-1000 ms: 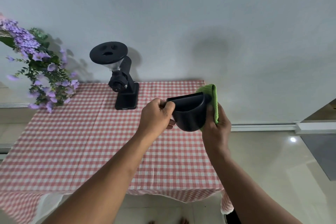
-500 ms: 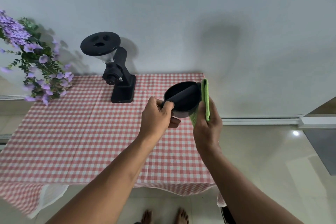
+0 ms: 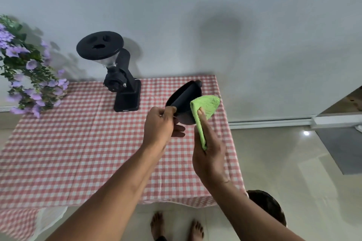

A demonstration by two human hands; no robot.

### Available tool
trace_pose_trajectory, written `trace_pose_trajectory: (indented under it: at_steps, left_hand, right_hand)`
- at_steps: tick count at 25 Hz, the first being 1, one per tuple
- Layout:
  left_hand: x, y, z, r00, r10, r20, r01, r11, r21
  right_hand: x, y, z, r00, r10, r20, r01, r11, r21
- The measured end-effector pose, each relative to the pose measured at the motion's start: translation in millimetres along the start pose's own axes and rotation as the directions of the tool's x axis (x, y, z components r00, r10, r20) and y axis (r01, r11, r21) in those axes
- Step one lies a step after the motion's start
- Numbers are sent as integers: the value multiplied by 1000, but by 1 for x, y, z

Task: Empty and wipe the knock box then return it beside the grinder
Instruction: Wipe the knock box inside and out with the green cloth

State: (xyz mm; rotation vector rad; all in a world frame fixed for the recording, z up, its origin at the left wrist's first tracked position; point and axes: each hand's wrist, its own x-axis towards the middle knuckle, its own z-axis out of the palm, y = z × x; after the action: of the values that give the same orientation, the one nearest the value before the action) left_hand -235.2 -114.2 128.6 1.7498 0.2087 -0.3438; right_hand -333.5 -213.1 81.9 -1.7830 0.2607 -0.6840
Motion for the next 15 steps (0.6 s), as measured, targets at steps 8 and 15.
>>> trace_pose_trajectory:
  at_steps: [8, 15]
  left_hand:
    - [1, 4, -20, 995, -29, 97, 42, 990, -132]
    - [9, -12, -39, 972, -95, 213, 109, 993, -53]
  right_hand:
    - [45, -1, 15, 947, 292, -132, -256, 937, 239]
    - [17, -14, 13, 938, 338, -82, -314, 923, 222]
